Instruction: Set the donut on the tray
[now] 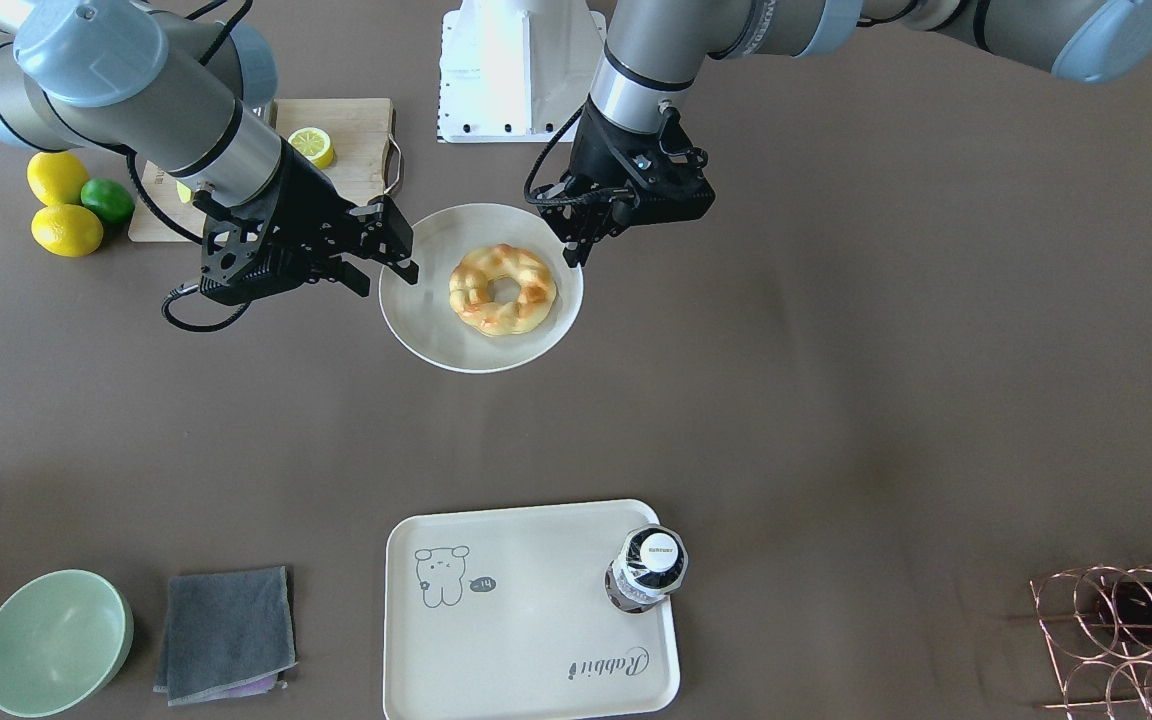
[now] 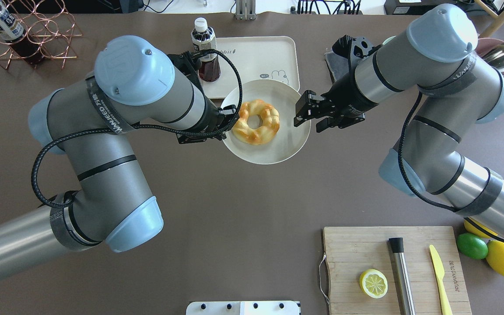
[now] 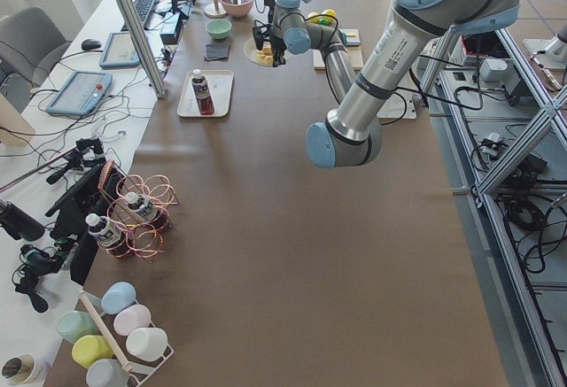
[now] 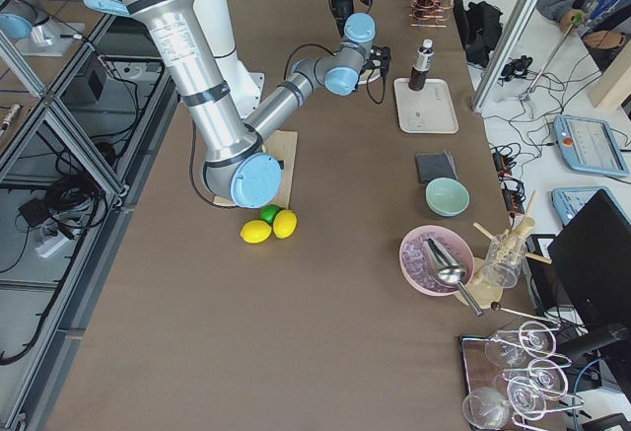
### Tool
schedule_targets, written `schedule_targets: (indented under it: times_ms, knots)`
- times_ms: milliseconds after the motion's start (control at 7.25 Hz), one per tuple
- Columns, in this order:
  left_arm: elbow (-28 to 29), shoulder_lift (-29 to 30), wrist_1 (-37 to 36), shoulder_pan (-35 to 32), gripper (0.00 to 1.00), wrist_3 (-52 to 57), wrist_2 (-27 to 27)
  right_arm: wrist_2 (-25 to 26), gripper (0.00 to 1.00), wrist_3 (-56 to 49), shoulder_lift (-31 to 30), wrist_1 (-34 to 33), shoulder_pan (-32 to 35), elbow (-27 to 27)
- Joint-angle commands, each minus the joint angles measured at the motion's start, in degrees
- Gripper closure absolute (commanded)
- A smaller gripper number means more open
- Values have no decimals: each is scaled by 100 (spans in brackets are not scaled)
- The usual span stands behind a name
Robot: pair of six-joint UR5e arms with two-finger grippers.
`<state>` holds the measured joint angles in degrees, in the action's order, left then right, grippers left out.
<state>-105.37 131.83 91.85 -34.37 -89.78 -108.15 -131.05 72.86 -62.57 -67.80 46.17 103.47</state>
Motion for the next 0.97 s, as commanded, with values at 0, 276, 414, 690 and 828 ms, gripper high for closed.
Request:
schedule_targets:
  times_ms: [0,276,414,690,828]
  knots:
    - [-18,1,0,0,100,5,5,-113,100,1,-132,4,67,156]
    - [-10,36,9,9,100,-4,-4,-105,100,9,-142,4,58,147]
    - [-1,53,9,9,100,-4,-4,-105,100,9,-142,4,58,147]
    - [17,71,53,35,96,-48,-22,-105,100,9,-133,-5,58,156]
    - [17,71,53,36,41,-48,-22,-113,100,18,-142,3,58,156]
